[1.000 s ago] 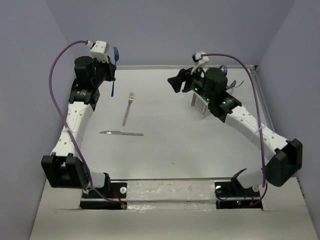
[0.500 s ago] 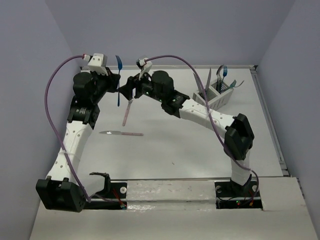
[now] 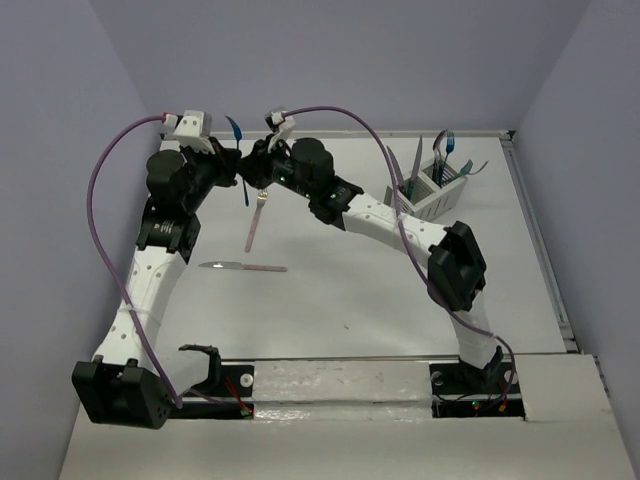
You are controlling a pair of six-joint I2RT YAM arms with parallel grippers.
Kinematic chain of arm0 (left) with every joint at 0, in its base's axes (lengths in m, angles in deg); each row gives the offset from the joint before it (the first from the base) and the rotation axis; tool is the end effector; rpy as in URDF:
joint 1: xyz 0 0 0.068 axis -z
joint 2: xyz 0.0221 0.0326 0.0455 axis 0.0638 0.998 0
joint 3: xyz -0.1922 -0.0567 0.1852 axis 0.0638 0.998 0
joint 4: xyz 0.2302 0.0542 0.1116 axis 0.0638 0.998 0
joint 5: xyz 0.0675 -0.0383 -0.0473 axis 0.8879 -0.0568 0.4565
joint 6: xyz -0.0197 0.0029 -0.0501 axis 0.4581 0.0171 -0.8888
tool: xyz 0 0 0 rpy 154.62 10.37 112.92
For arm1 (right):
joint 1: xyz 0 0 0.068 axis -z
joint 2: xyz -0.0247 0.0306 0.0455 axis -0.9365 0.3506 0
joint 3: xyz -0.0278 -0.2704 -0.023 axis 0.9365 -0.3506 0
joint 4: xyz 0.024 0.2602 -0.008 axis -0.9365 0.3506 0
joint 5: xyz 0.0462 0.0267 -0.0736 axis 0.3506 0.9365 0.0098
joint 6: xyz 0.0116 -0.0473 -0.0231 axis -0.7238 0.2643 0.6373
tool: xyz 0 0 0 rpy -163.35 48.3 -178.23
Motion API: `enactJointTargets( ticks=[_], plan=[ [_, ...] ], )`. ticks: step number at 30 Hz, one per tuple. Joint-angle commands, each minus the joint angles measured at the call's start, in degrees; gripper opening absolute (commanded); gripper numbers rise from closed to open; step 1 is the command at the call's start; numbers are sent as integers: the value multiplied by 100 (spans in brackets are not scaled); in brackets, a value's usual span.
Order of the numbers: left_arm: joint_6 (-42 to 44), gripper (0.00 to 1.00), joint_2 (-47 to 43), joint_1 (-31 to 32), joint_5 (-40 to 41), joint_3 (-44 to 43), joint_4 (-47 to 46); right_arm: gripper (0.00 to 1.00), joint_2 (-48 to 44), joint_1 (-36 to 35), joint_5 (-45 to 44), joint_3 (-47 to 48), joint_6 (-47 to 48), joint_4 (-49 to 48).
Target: Sort the eating utensils into containers
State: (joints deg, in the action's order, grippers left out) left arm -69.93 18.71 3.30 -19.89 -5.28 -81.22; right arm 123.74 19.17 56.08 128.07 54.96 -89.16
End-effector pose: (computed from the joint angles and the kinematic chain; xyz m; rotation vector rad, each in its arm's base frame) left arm 0.2515 -0.0414 0.4146 0.2289 1.4861 -0.4363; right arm 0.3219 0.3932 0.3638 -0.4983 1.5151 1.0487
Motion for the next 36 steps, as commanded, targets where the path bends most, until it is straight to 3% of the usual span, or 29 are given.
enactJointTargets(
  ticks=[1, 5, 6, 7, 9, 15, 20, 26, 36],
  plan=[
    [-67, 0, -146, 60, -149, 95, -351, 0, 71, -32, -136, 324, -84, -396],
    [239, 0, -181, 60, -175, 166, -255, 0, -315, 20, -531, -123, 257, -501],
    [345, 9, -189, 60, -192, 157, -194, 0, -447, 73, -750, -385, 337, -527],
    [442, 54, -198, 60, -236, 174, -80, 0, -726, 134, -813, -545, 451, -536],
    [767, 98, -207, 60, -228, 175, 78, 0, -1061, 468, -840, -887, 522, -572],
    [1874, 99, -330, 51, 386, 271, 791, 0, -2749, 1627, -1304, -2574, 1136, -607],
    [2595, 99, -488, -2, 1089, 1051, 678, 0, -3734, 2891, -2665, -3892, 1936, -1035],
    [2710, 99, -462, -81, 1187, 1677, 317, 0, -3367, 3816, -3125, -4220, 2333, -1248],
    [2737, 99, -436, -186, 1108, 1871, 202, 0, -2373, 4063, -3309, -4466, 2499, -1978]
  ],
)
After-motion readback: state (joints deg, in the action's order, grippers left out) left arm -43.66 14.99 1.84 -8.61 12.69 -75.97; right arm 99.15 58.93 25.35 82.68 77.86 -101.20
